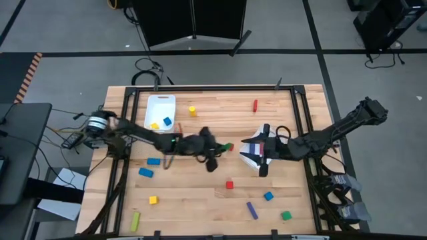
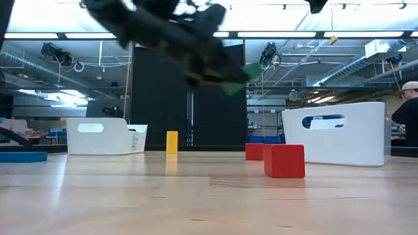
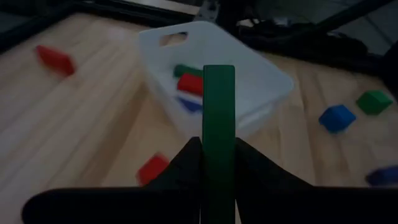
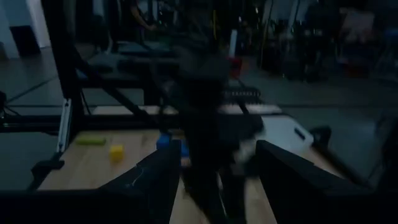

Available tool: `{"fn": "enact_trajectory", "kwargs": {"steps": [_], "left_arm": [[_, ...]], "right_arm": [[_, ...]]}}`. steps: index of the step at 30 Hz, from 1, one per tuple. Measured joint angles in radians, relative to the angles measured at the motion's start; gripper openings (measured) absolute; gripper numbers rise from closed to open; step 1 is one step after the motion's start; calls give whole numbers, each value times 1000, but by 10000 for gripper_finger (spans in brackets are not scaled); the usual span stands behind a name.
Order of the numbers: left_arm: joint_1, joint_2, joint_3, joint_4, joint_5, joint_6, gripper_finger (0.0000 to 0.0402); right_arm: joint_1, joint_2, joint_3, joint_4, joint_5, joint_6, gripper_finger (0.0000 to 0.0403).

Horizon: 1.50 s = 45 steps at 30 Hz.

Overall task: Sort blocks by size
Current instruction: Put the green rectangle block into the right white bin, then put the top red square block into the left white bin

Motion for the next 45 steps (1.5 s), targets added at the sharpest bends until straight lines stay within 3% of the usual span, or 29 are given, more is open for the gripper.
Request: {"fn": "enact_trajectory", "kwargs": {"steps": [10, 14, 19, 24, 27, 35, 40, 45], "left_arm": [[84, 359, 421, -5, 198, 6, 62], [93, 448, 540, -8, 221, 5, 91], [94, 467, 566, -30, 222, 10, 138], [94, 454, 554, -68, 223, 30, 149], [92, 407, 446, 39, 211, 26, 136], [108, 101, -88, 444, 168, -61, 68], [88, -154, -332, 483, 127, -75, 42], [66, -409, -483, 490, 71, -65, 33]], "right_arm": [[33, 2, 0, 104, 0, -103, 219], [39, 2, 0, 106, 1, -105, 219], [43, 2, 0, 100, 1, -106, 219], [54, 2, 0, 91, 1, -113, 219], [78, 2, 0, 81, 0, -129, 219], [111, 29, -1, 38, 42, -93, 219], [30, 157, -1, 10, 96, 38, 219], [-79, 293, 106, -196, 4, 204, 219]]}}
